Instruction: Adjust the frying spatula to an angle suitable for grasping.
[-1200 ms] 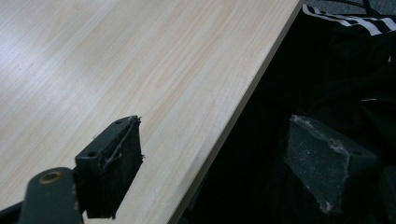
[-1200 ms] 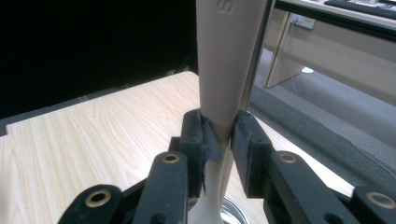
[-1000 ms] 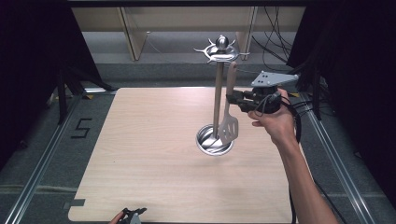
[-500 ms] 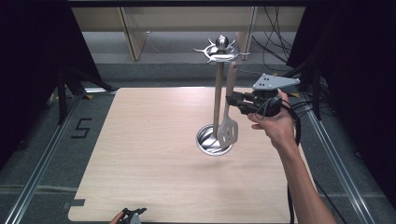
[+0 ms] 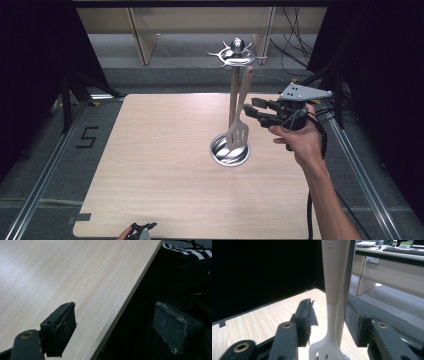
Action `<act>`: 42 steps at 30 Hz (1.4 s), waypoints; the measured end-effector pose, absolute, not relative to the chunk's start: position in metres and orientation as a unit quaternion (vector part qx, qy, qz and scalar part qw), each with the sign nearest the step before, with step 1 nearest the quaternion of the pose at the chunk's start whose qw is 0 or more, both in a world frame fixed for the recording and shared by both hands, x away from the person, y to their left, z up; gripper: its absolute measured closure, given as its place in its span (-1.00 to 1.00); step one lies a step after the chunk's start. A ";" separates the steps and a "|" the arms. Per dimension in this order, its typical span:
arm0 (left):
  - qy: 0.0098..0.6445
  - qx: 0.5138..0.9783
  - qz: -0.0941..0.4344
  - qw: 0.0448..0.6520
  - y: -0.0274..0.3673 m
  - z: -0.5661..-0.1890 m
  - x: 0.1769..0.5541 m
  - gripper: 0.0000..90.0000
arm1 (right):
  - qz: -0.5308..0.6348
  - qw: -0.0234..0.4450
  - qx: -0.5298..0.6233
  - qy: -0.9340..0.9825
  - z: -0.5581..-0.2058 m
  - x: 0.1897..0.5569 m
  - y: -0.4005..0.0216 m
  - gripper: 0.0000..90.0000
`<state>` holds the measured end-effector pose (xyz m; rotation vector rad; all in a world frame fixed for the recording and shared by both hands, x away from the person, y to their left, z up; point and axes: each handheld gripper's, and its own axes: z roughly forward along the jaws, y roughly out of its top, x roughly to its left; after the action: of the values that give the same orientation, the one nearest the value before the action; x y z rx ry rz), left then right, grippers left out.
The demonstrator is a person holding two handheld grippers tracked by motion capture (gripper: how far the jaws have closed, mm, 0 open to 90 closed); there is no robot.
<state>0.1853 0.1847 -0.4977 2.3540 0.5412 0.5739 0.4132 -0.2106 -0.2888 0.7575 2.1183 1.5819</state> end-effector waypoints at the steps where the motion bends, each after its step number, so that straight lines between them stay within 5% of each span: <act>1: 0.206 0.898 0.216 0.324 0.185 -0.498 0.185 -0.60 | 0.564 0.199 0.274 0.753 -0.291 0.409 -0.214 0.21; 17: 0.211 0.894 0.219 0.330 0.185 -0.498 0.185 -0.60 | 0.531 0.238 0.280 0.764 -0.334 0.381 -0.230 0.02; 42: 0.204 0.895 0.219 0.331 0.182 -0.496 0.186 -0.60 | 0.486 0.212 0.315 0.787 -0.374 0.365 -0.246 -0.10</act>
<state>0.1858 0.1819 -0.4956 2.3398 0.5344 0.5730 0.3654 -0.2458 -0.3737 0.8759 2.1874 1.3490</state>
